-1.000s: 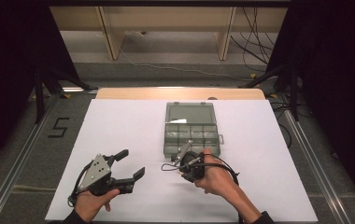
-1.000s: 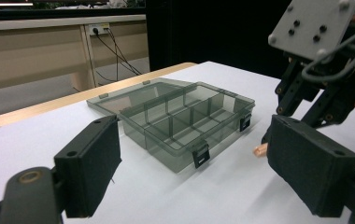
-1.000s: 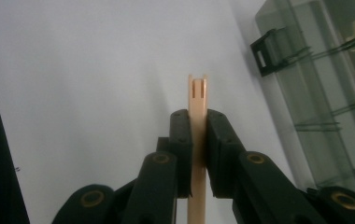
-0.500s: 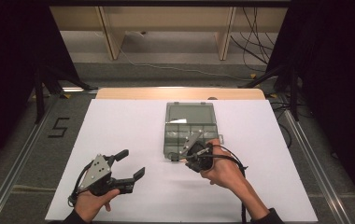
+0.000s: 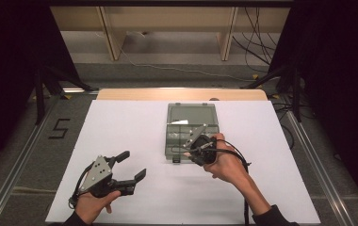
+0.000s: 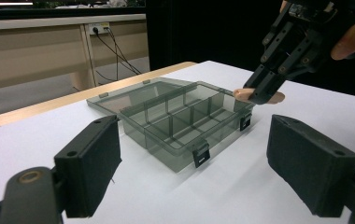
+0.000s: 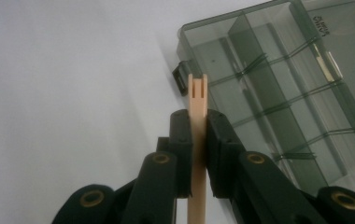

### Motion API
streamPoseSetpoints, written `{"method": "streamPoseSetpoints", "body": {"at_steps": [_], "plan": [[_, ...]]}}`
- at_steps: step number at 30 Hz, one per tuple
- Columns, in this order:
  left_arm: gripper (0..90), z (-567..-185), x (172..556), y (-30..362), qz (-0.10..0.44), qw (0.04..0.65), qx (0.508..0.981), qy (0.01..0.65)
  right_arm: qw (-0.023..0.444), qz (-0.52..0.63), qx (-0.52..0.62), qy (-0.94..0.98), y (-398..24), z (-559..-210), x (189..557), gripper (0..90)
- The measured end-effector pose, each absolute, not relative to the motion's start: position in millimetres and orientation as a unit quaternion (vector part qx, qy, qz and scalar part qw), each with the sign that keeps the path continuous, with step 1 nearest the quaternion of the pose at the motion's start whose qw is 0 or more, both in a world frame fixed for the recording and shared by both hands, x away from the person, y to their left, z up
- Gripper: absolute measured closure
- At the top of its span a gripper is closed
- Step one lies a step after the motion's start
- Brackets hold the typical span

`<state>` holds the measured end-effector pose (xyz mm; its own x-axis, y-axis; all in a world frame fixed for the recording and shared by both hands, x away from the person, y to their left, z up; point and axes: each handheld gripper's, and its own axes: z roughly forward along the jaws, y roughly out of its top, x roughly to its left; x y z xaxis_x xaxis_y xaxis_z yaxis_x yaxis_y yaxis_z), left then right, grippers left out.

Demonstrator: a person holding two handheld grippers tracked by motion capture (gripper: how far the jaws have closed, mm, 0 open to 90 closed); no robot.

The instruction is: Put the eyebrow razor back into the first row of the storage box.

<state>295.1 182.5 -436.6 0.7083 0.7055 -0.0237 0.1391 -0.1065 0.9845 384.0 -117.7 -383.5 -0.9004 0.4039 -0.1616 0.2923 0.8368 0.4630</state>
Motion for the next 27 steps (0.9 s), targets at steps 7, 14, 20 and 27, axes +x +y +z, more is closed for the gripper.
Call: {"method": "streamPoseSetpoints", "body": {"at_steps": [7, 14, 20, 27], "plan": [[17.4, -436.6, 295.3, 182.5, 0.238, 0.597, 0.705, 0.299, 0.136, 0.228, 0.185, 0.946, -118.2, -379.6, 393.2, 82.3], [17.4, -436.5, 295.3, 182.7, 0.238, 0.597, 0.705, 0.298, 0.146, 0.232, 0.19, 0.943, -117.9, -377.5, 406.7, 82.3], [17.4, -436.5, 295.3, 182.7, 0.238, 0.597, 0.705, 0.298, 0.157, 0.236, 0.195, 0.939, -118.3, -377.0, 422.8, 82.3], [17.4, -436.5, 295.2, 182.8, 0.238, 0.598, 0.705, 0.299, 0.169, 0.245, 0.199, 0.934, -119.8, -374.0, 438.2, 82.4]]}}
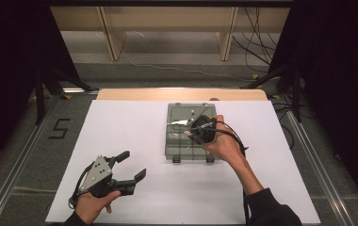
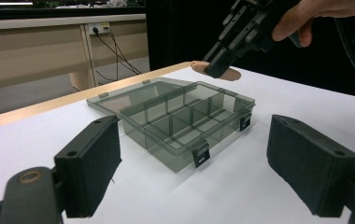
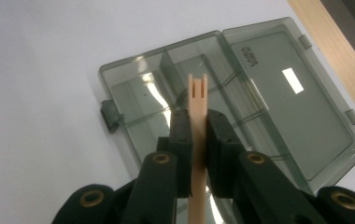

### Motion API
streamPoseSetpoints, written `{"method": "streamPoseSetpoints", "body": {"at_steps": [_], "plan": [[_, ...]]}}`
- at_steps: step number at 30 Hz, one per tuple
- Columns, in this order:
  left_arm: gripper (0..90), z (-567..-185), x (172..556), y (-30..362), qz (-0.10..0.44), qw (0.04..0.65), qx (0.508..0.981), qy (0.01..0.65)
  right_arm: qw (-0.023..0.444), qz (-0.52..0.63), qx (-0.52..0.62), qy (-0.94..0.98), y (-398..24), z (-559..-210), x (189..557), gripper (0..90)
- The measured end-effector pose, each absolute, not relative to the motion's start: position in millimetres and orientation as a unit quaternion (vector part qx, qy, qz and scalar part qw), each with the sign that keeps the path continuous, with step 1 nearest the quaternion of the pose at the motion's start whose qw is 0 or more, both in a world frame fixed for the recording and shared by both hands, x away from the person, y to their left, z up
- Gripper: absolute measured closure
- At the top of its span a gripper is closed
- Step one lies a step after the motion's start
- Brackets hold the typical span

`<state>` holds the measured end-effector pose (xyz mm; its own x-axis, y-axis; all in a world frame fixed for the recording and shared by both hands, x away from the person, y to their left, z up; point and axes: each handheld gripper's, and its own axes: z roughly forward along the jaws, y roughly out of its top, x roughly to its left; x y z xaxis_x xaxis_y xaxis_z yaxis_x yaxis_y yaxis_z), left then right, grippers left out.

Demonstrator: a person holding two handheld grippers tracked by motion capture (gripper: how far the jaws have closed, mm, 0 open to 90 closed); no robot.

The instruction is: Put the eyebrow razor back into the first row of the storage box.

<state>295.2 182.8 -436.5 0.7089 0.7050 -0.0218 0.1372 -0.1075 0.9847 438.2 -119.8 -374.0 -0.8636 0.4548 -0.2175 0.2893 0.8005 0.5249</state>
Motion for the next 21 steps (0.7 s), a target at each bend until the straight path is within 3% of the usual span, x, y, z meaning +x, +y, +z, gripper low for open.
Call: {"method": "streamPoseSetpoints", "body": {"at_steps": [21], "plan": [[17.4, -436.2, 294.8, 182.8, 0.235, 0.6, 0.703, 0.301, 0.19, 0.258, 0.206, 0.925, -128.8, -382.3, 471.7, 82.4]]}}
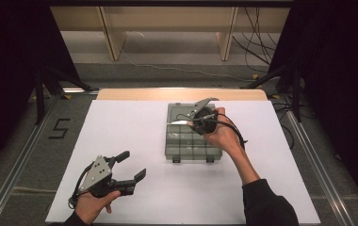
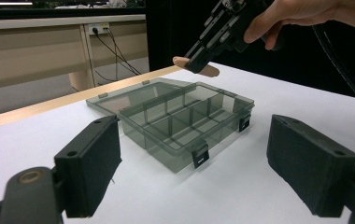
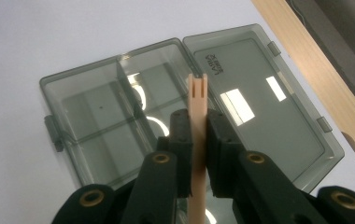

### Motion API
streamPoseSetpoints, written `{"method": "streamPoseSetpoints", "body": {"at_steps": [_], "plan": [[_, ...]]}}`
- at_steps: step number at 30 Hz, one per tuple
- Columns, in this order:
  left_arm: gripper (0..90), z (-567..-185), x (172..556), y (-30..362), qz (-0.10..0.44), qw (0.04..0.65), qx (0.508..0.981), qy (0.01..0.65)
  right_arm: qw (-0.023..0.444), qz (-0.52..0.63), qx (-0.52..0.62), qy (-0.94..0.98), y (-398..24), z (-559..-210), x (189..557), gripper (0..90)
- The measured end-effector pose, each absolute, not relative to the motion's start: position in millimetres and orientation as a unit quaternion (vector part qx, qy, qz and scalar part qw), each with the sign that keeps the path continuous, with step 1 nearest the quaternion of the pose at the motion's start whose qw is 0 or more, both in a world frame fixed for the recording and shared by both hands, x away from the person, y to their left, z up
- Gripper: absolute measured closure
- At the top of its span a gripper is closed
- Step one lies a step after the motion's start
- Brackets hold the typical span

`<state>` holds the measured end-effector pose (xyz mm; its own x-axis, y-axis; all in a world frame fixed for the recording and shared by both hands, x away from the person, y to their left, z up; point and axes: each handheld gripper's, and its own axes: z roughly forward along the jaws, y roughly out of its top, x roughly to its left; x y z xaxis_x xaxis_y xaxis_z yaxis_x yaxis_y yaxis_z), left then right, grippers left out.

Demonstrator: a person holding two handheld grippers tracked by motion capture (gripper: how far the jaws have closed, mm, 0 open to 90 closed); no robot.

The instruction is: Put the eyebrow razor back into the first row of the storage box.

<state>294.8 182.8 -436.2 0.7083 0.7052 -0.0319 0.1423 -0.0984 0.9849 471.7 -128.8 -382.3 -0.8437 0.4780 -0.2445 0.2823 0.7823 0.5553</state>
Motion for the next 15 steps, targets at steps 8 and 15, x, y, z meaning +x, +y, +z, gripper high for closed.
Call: {"method": "streamPoseSetpoints", "body": {"at_steps": [8, 15], "plan": [[17.4, -436.2, 294.6, 182.7, 0.234, 0.6, 0.702, 0.302, 0.195, 0.257, 0.205, 0.924, -130.3, -386.4, 477.9, 82.4], [17.4, -436.2, 295.0, 183.2, 0.236, 0.6, 0.703, 0.3, 0.195, 0.257, 0.206, 0.924, -131.3, -390.4, 482.7, 82.4]]}}
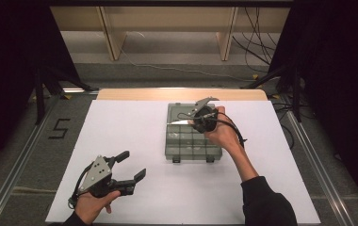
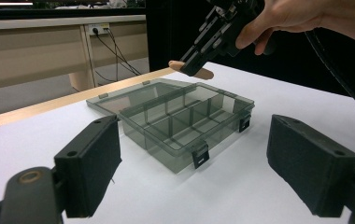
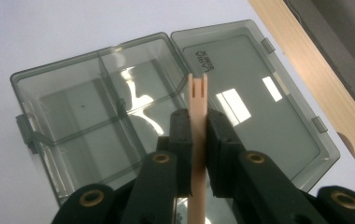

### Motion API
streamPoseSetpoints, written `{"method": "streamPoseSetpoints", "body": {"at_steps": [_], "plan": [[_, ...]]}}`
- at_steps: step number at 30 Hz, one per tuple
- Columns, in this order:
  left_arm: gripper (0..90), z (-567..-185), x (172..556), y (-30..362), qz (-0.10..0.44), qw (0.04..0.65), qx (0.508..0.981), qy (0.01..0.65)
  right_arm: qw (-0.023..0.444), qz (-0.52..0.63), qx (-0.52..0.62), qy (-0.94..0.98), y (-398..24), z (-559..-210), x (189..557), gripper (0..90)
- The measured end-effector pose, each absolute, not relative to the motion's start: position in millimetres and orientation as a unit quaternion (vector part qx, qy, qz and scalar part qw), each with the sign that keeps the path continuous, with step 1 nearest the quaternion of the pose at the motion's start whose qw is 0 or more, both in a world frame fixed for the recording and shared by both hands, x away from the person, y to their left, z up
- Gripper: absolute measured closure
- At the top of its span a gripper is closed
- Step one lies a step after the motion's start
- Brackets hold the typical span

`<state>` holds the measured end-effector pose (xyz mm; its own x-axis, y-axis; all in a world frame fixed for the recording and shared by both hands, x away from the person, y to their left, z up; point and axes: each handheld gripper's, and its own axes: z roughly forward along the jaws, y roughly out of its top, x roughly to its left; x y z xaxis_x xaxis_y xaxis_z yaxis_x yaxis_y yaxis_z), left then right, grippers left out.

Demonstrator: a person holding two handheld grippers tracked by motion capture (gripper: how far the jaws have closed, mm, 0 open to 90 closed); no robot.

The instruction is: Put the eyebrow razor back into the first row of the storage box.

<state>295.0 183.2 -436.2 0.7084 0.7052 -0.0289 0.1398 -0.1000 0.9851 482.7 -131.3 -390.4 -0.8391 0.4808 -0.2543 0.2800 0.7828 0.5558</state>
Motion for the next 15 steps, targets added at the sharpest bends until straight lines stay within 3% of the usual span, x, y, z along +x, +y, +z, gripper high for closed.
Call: {"method": "streamPoseSetpoints", "body": {"at_steps": [15], "plan": [[17.4, -436.1, 294.7, 183.2, 0.235, 0.601, 0.702, 0.301, 0.2, 0.253, 0.199, 0.925, -130.5, -398.7, 489.9, 82.3]]}}
